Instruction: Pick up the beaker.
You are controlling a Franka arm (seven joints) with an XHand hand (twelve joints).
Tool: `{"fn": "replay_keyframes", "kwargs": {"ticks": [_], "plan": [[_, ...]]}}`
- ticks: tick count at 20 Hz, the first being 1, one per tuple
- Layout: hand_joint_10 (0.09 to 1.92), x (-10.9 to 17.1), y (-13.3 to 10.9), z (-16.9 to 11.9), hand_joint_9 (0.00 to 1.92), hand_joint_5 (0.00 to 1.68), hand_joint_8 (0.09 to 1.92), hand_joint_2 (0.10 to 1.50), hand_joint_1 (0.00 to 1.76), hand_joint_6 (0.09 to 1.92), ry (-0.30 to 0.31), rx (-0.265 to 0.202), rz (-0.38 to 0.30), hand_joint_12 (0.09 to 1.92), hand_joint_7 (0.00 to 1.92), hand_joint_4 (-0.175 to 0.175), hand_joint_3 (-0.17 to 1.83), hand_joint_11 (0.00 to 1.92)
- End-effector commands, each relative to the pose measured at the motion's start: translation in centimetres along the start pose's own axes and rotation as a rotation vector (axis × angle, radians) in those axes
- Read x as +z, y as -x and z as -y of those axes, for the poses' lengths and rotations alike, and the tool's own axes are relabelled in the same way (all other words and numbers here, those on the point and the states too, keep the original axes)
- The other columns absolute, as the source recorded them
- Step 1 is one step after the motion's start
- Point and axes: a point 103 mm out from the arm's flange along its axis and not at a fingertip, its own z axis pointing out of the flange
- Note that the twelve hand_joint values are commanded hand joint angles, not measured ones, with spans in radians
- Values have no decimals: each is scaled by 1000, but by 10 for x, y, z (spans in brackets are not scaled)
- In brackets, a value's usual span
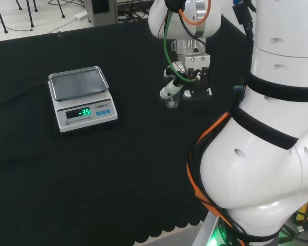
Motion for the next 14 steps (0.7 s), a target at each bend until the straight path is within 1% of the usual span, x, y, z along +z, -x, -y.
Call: {"fn": "replay_keyframes", "kwargs": {"ticks": [1,4,10,12,14], "plan": [[769,9,-10,-12,199,291,607,959,767,117,-37,-12,18,1448,139,-19,-175,71],[769,13,-12,-16,199,292,607,959,767,115,-49,-14,20,1448,138,-19,-175,70],[782,25,-8,-21,241,304,606,958,776,109,-80,-5,22,1448,137,-15,-175,88],[777,26,-6,-21,275,312,608,960,788,100,-78,-2,19,1439,140,-15,-175,109],[768,26,-6,-20,362,327,613,971,827,91,-74,1,25,1413,157,-18,-175,176]]}}
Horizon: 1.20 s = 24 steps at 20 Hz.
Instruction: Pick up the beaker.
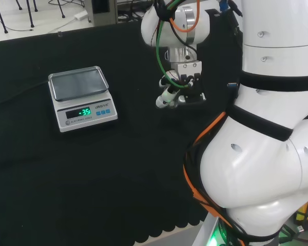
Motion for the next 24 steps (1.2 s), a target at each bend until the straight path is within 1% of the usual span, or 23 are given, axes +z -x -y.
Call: {"fn": "replay_keyframes", "kwargs": {"ticks": [1,5,8,11,12,14,16,18,21,24], "plan": [[751,-2,2,0,424,344,614,985,865,88,11,8,9,1395,174,-22,-175,225],[687,-7,0,0,634,432,619,1035,973,104,39,9,26,1317,259,-45,-175,422],[630,-11,-2,-2,749,526,612,1088,1021,176,49,5,35,1263,306,-64,-175,526],[562,-17,-6,-4,845,570,615,1135,1057,459,65,5,45,1188,354,-92,-175,635],[552,-19,-6,-4,861,572,618,1142,1062,524,69,5,46,1174,364,-97,-175,655],[533,-25,-9,-4,927,644,633,1171,1075,653,85,5,62,1131,442,-109,-175,726],[514,-28,-10,-3,970,684,641,1193,1081,726,91,5,63,1102,501,-114,-175,776],[502,-30,-12,-3,991,697,644,1204,1084,760,99,4,63,1088,533,-116,-175,799],[497,-36,-16,2,1002,708,649,1212,1088,777,115,-11,62,1085,555,-117,-175,815],[496,-52,-21,11,1009,713,651,1215,1089,785,132,-26,79,1083,566,-117,-175,823]]}}
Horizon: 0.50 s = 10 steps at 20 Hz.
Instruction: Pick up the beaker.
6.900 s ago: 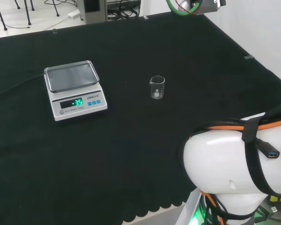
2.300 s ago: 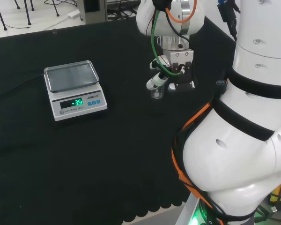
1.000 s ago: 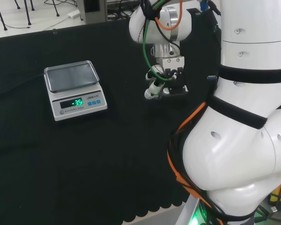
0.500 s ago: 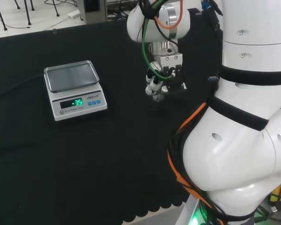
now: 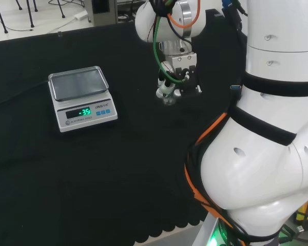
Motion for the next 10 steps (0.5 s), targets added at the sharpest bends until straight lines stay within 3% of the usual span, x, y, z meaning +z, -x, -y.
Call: {"fn": "replay_keyframes", "kwargs": {"ticks": [1,10], "plan": [[496,-24,-7,11,1011,715,652,1215,1090,787,33,-27,20,1082,569,-117,-175,826],[494,-82,-18,39,1025,734,657,1217,1092,803,117,-66,10,1076,598,-112,-175,842]]}}
